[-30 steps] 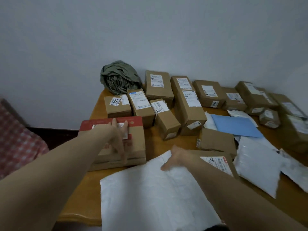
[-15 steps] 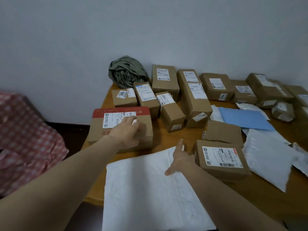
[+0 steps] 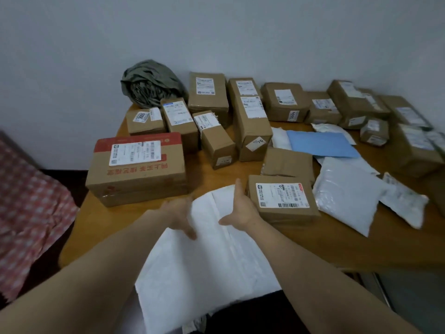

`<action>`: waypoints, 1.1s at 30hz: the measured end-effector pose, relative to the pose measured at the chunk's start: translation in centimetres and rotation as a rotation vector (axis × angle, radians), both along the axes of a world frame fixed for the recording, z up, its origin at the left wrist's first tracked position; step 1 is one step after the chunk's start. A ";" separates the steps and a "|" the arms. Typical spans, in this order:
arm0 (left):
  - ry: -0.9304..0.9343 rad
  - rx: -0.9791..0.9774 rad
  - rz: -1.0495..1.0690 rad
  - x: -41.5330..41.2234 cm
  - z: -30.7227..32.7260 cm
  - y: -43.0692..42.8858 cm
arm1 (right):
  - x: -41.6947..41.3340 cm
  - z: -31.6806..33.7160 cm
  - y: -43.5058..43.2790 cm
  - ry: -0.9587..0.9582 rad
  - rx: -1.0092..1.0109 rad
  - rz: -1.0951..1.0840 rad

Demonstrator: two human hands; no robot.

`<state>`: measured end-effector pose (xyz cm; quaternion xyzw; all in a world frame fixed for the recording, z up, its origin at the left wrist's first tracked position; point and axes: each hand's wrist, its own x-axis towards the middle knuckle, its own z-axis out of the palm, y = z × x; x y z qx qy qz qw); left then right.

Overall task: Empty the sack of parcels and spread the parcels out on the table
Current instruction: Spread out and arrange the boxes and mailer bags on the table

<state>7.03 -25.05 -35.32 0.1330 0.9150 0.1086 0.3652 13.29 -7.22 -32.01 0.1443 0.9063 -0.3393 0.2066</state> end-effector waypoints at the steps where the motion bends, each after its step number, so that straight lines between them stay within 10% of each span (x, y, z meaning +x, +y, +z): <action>1: -0.031 0.035 0.050 0.0 0.2 0.1 | 0.5 0.0 0.5 0.032 -0.013 -0.010; 12: 0.091 0.367 0.206 -2.9 15.2 7.3 | 1.9 8.0 9.5 0.269 -0.454 -0.060; 19: 0.664 0.870 0.437 -1.5 15.6 18.9 | 6.4 6.0 20.5 0.544 -0.841 -1.001; 23: 0.479 0.628 0.282 -0.6 12.2 20.1 | 7.7 4.3 24.2 0.586 -0.942 -1.499; 28: 0.291 -0.026 -0.320 1.1 7.0 21.2 | 6.3 2.0 23.6 0.499 -1.464 -1.375; 33: 0.256 -0.095 -0.425 1.4 3.7 21.5 | 4.9 -1.1 18.9 0.093 -0.732 -1.011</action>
